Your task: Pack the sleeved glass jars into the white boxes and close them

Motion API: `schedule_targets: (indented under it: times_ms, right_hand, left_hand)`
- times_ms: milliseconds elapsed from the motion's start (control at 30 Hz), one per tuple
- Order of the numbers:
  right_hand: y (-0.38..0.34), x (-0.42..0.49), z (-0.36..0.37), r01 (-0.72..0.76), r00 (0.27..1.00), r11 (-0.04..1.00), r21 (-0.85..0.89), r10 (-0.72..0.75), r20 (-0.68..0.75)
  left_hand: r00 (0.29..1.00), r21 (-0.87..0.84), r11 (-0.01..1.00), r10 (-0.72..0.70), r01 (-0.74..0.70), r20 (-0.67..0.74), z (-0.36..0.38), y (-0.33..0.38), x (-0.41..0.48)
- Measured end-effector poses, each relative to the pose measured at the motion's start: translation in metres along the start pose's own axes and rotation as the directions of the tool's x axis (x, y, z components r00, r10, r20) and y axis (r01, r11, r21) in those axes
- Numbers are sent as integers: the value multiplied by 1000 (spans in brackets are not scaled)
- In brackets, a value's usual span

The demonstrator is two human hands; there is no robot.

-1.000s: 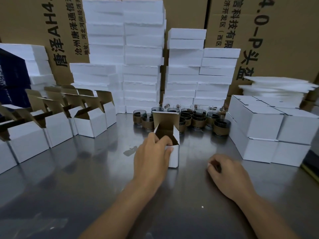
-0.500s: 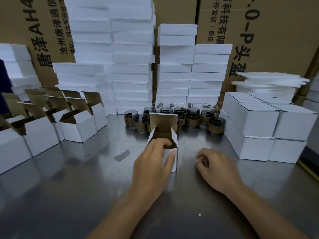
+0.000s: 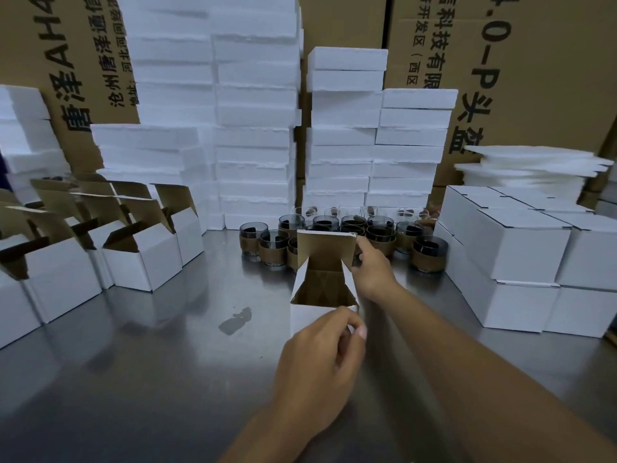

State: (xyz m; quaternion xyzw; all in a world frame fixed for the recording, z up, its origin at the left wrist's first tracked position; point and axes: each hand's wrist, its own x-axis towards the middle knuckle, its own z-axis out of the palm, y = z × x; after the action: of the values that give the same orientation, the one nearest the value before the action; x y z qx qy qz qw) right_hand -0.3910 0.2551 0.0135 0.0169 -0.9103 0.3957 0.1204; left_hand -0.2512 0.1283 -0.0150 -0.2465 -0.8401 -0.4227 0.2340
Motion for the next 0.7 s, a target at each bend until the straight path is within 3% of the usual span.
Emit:
schedule_targets:
  times_ms: [167, 367, 567, 700]
  right_hand:
    - [-8, 2, 4, -84, 993, 996, 25, 82, 89]
    - [2, -5, 7, -9, 993, 998, -64, 1, -121]
    - [18, -23, -9, -59, 988, 994, 91, 72, -139]
    - [18, -53, -31, -43, 932, 944, 326, 155, -326]
  left_hand:
    - [999, 27, 1000, 8, -7, -34, 1, 1, 0]
    - [994, 69, 997, -14, 22, -107, -3, 4, 2]
    - [992, 57, 996, -62, 69, -107, -5, 0, 1]
    - [992, 54, 994, -92, 97, -92, -5, 0, 1]
